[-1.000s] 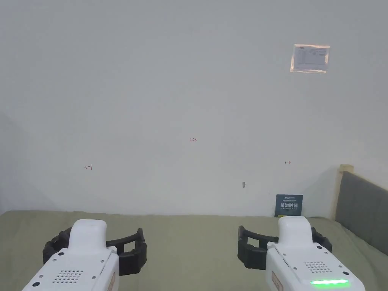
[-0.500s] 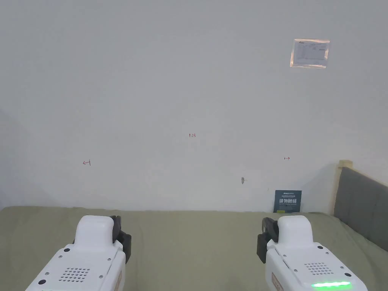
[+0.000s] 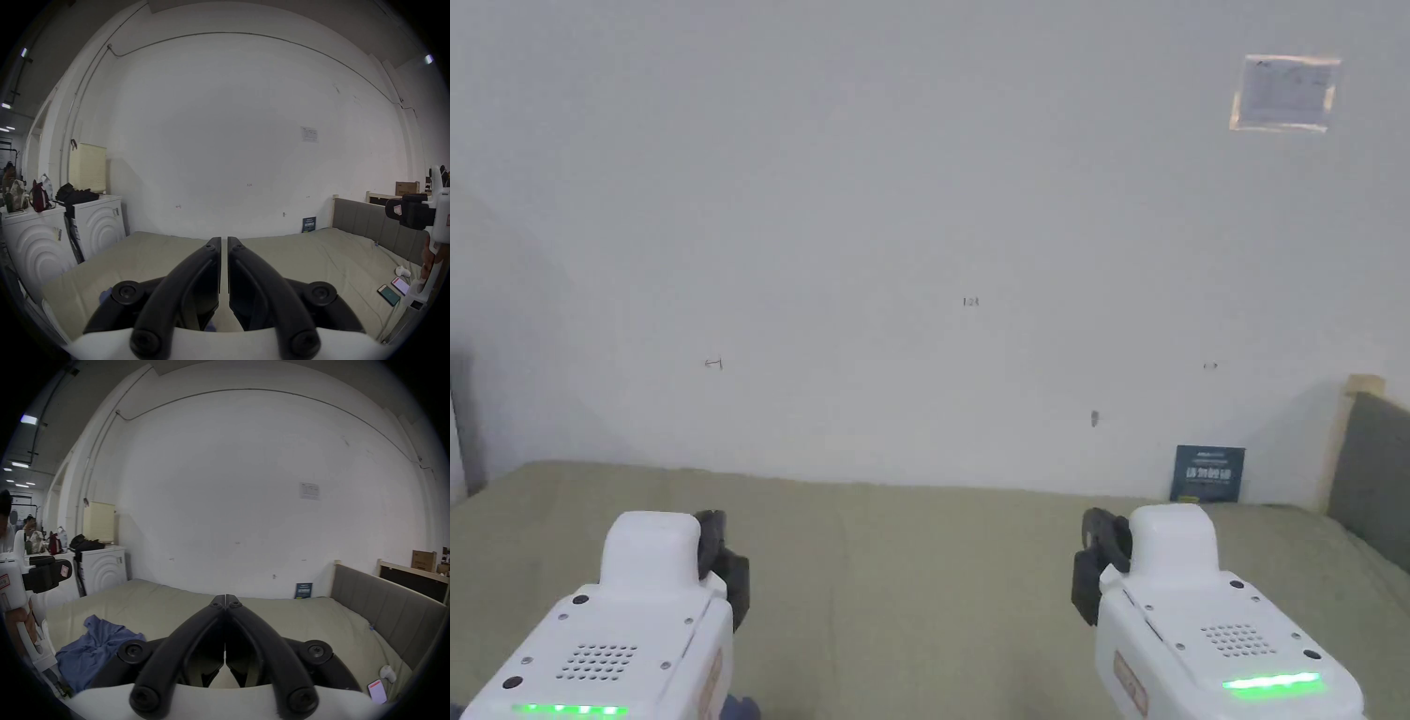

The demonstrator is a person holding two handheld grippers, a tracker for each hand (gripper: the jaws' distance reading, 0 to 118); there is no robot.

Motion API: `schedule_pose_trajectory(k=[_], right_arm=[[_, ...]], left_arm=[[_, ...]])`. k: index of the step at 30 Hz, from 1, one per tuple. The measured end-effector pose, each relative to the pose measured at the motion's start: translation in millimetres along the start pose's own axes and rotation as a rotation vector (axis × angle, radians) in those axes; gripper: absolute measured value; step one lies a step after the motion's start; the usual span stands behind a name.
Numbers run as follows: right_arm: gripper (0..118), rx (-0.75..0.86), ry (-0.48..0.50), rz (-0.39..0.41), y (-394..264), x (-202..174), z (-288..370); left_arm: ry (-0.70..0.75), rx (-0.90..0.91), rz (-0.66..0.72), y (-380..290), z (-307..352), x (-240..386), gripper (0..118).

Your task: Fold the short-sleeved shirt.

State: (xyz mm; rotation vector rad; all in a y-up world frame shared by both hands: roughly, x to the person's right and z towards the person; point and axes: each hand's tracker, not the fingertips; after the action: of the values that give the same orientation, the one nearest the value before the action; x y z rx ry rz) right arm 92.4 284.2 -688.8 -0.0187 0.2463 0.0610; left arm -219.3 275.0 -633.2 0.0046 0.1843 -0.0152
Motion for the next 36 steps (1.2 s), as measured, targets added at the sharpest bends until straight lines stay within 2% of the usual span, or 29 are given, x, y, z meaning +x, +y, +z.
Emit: schedule_pose_trajectory(k=[5,10,17,21,24,26,31,34,36], right_arm=[[0,0.006,0.141,-0.041,-10,-61,-11],[0,-0.025,0.246,-0.025,-23,-114,-24],[0,-0.053,0.301,-0.021,-36,-142,-36],[0,-0.095,0.319,0.008,-52,-150,-51],[0,-0.129,0.328,0.030,-70,-156,-66],[0,-0.158,0.333,0.039,-83,-160,-81],[0,-0.224,0.342,0.043,-113,-166,-112],[0,-0.263,0.344,0.046,-130,-168,-130],[0,-0.284,0.349,0.043,-140,-169,-140]], left_arm=[[0.127,-0.003,0.011,-5,33,-52,6],[0.260,-0.025,-0.010,-14,58,-106,6],[0.293,-0.073,-0.028,-24,55,-133,6],[0.232,-0.264,0.007,-48,15,-150,6],[0.176,-0.479,0.044,-81,-29,-164,6],[0.122,-0.633,0.123,-114,-64,-177,6],[0.052,-0.964,0.155,-194,-129,-192,6],[0.007,-1.034,0.272,-232,-153,-200,6],[0.032,-1.074,0.312,-250,-165,-202,6]])
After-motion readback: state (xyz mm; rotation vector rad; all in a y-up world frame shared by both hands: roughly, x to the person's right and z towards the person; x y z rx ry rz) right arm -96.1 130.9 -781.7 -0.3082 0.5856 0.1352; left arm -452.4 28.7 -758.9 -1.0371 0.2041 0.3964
